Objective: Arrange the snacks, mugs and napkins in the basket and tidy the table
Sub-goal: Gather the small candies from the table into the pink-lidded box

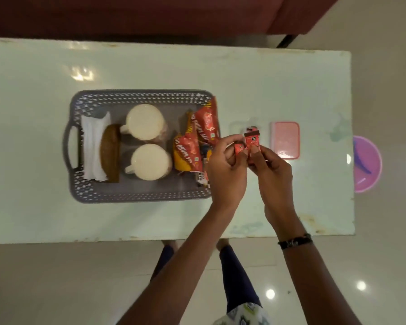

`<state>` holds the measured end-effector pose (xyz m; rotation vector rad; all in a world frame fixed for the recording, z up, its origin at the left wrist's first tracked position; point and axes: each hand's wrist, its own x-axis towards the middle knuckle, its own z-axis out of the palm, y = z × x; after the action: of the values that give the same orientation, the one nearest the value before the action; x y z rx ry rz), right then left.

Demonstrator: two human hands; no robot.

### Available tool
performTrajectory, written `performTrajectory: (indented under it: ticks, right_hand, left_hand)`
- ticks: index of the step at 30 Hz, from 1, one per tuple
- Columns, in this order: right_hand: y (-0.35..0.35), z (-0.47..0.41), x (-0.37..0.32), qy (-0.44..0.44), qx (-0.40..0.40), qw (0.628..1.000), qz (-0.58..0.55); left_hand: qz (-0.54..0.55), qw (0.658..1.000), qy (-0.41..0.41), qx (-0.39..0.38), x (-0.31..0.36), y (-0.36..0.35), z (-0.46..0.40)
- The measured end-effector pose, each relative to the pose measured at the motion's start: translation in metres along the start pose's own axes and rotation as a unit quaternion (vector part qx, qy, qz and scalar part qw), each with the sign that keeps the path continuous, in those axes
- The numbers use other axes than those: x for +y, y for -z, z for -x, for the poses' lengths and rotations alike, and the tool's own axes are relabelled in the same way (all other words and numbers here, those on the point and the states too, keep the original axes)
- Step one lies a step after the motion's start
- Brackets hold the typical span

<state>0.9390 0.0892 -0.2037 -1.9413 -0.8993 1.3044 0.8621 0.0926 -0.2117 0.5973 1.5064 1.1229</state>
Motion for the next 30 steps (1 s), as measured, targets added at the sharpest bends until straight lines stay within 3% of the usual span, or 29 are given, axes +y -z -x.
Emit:
performTrajectory:
  ticks: [7,12,16,19,22,30]
  right_hand:
    - [0.04,-0.047,0.024,-0.025,0.077,0.997,0.004]
    - [0.049,-0.058,0.03,-0.007,0.061,0.997,0.05]
    - [0.047,-0.069,0.031,0.034,-0.007,0.995,0.092]
    - [0.052,-0.083,0.043,0.044,0.062,0.989,0.13]
    - [0.062,-0.103,0.059,0.013,0.102,0.972,0.21]
    - [0.065,-0.139,0.071,-0.054,0.085,0.955,0.279]
  left_hand:
    - [-0.061,0.998,-0.032,0.014,-0.028,-0.061,-0.031]
    - [-0.129,0.991,-0.013,0.045,-0.041,-0.063,-0.036]
    - [-0.131,0.99,0.003,0.052,-0.049,-0.06,-0.032]
    - [-0.153,0.987,0.001,0.055,-0.054,-0.058,-0.031]
    - [-0.153,0.987,0.012,0.057,-0.058,-0.057,-0.038]
    - [-0.141,0.988,0.066,0.02,-0.07,-0.055,-0.058]
